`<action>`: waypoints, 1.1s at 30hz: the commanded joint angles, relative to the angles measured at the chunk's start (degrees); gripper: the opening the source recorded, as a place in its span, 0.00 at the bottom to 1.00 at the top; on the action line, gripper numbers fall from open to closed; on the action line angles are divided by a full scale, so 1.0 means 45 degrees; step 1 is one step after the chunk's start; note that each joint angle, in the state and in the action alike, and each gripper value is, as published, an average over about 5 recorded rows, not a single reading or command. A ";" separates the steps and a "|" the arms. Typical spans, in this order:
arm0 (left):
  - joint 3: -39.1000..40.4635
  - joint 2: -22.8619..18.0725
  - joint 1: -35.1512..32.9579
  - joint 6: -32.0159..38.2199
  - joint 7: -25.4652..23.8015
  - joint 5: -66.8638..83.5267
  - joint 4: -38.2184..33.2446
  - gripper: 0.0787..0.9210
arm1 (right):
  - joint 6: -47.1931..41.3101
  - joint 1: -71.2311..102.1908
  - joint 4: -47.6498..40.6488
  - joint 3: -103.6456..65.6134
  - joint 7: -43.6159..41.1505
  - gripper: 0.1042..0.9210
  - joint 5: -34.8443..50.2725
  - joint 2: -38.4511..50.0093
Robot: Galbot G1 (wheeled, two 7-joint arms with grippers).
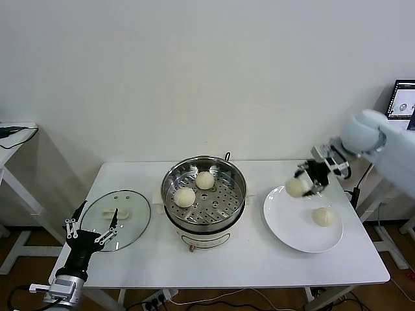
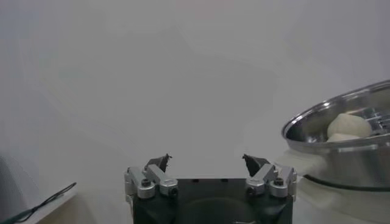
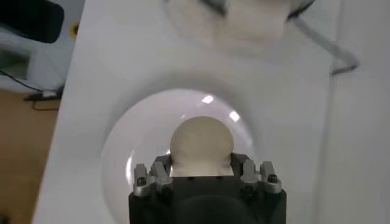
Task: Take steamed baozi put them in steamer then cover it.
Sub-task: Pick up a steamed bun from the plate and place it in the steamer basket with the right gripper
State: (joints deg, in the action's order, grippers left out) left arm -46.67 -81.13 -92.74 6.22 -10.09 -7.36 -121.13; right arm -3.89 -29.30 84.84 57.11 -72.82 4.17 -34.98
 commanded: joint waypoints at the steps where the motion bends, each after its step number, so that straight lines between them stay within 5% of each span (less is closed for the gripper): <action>1: -0.0118 0.0004 -0.0005 0.0035 -0.0051 0.0025 0.0023 0.88 | 0.1671 -0.4731 0.1308 0.2589 0.0028 0.69 0.0935 -0.2227; 12: -0.0215 -0.0037 0.0086 0.0129 -0.0073 0.0062 0.0338 0.88 | 0.5423 -0.4144 0.0693 0.3825 0.0967 0.69 -0.0800 -0.6065; 22: -0.0400 0.0039 0.0145 0.0157 -0.0094 0.0084 0.0514 0.88 | 0.7054 -0.2014 -0.0184 0.3789 0.1778 0.68 -0.2870 -0.7342; 33: -0.0477 0.0080 0.0279 0.0141 -0.0112 0.0089 0.0830 0.88 | 0.7934 -0.1136 -0.0299 0.3833 0.2165 0.69 -0.2819 -0.7750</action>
State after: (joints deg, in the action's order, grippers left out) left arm -48.71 -80.79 -91.56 6.92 -10.56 -6.98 -117.83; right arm 27.19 -36.87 84.40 73.62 -64.76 -6.53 -66.62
